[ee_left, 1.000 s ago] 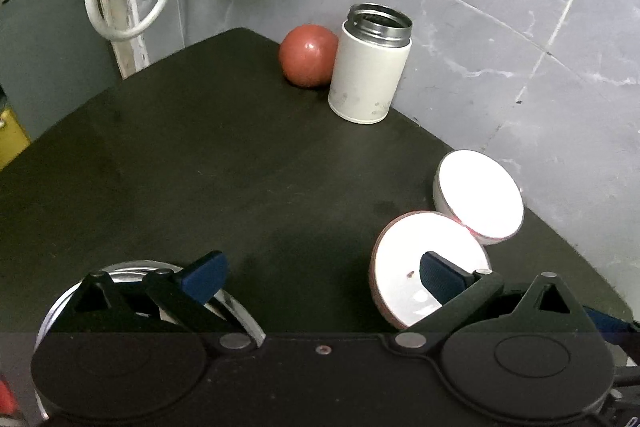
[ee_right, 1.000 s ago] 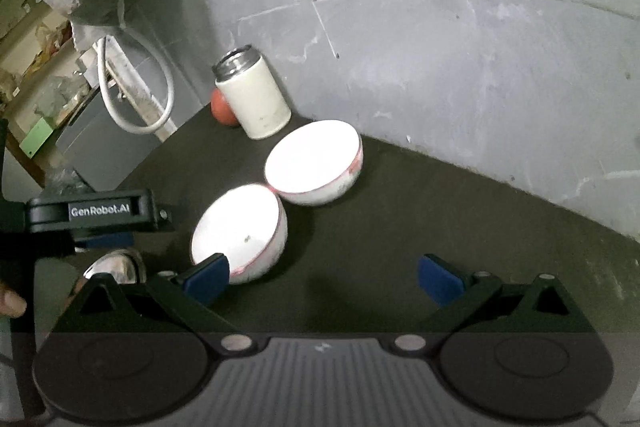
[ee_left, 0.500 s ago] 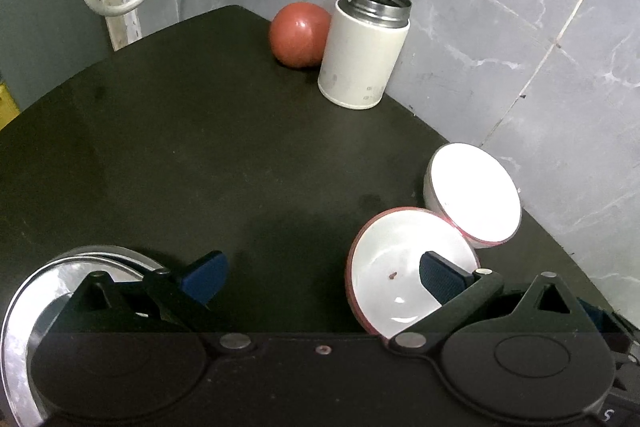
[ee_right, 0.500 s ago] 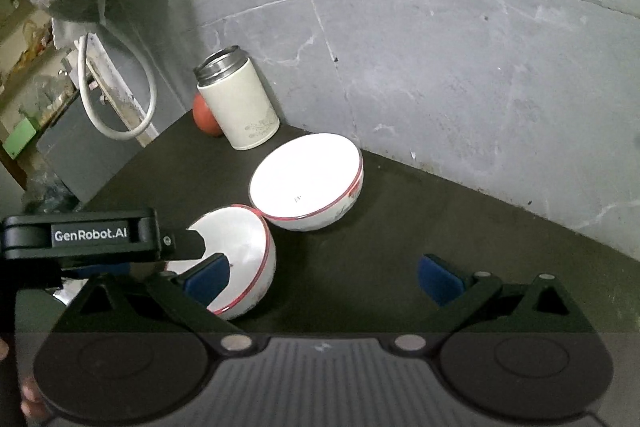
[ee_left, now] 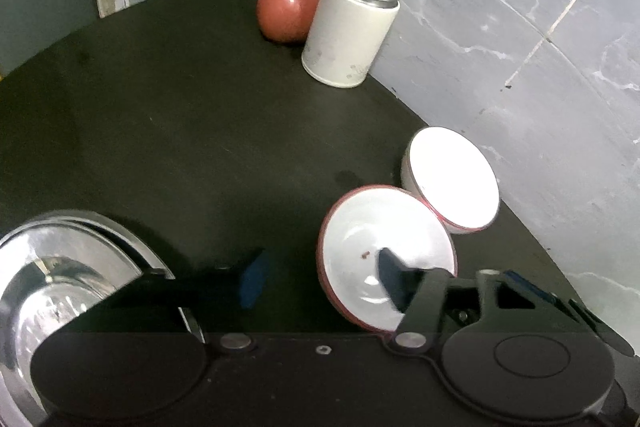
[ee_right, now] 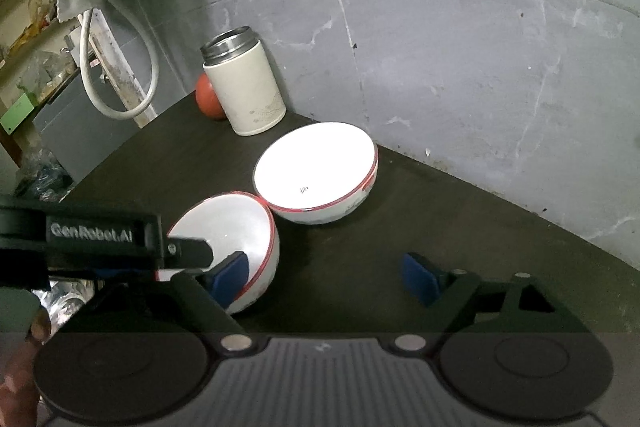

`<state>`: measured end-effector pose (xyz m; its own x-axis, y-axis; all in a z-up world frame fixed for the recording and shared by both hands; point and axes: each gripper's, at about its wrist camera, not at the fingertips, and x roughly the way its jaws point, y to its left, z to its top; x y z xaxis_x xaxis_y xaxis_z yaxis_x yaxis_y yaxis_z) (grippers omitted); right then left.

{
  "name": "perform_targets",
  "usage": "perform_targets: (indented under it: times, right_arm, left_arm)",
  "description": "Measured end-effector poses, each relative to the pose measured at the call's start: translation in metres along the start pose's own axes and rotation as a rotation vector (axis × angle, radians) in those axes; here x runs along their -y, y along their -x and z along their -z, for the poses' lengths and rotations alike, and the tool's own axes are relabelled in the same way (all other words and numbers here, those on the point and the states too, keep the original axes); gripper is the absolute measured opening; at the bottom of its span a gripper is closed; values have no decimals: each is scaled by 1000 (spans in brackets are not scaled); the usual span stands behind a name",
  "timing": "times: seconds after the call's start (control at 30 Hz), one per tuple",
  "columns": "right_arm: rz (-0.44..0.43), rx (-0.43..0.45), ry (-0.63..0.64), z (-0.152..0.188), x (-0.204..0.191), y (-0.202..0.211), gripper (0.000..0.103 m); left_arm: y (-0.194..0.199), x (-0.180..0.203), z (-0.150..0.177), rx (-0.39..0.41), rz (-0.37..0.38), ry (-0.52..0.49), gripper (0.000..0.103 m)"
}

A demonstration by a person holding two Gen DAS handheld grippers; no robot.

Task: Organize plates and bowls
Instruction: 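Close the left gripper on the white bowl rim while the right gripper grips it too, then lift the white bowl with both grippers and carry it over the steel bowl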

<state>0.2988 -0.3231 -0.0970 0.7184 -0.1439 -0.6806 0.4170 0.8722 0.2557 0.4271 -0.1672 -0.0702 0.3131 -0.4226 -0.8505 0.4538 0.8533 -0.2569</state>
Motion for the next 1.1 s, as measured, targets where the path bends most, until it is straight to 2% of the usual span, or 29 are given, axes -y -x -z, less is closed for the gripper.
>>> perform_targets:
  times: [0.07,0.2,0.27,0.37,0.43,0.5,0.67,0.93,1.1]
  right_arm:
    - [-13,-6,9,-1,-1,0,76]
    - [-30,-24,36,-4,-6,-2,67]
    - [-50,-31,50,-5,-9,-3,56]
    - [-76,-45,58,-5,-12,-4,47]
    - [-96,-55,48,-5,-13,-4,40]
    - [-105,-62,53,-6,-14,-3,36]
    - [-141,-80,50,-8,-15,-5,21]
    - [-180,-111,49,-3,-11,0,18]
    - [-220,-99,86,-3,-9,16,18]
  left_arm:
    - [-2,0,2,-7,8,12,46]
    - [-1,-2,5,-4,16,36,37]
    - [-1,-3,6,-5,14,44,34]
    - [-1,-6,8,-19,-14,58,29]
    - [0,-7,9,-19,-4,65,26]
    - [1,-6,10,-19,10,65,18]
    - [3,-5,16,7,20,43,15]
    - [15,-3,25,10,24,47,14]
    - [33,0,36,35,18,73,14]
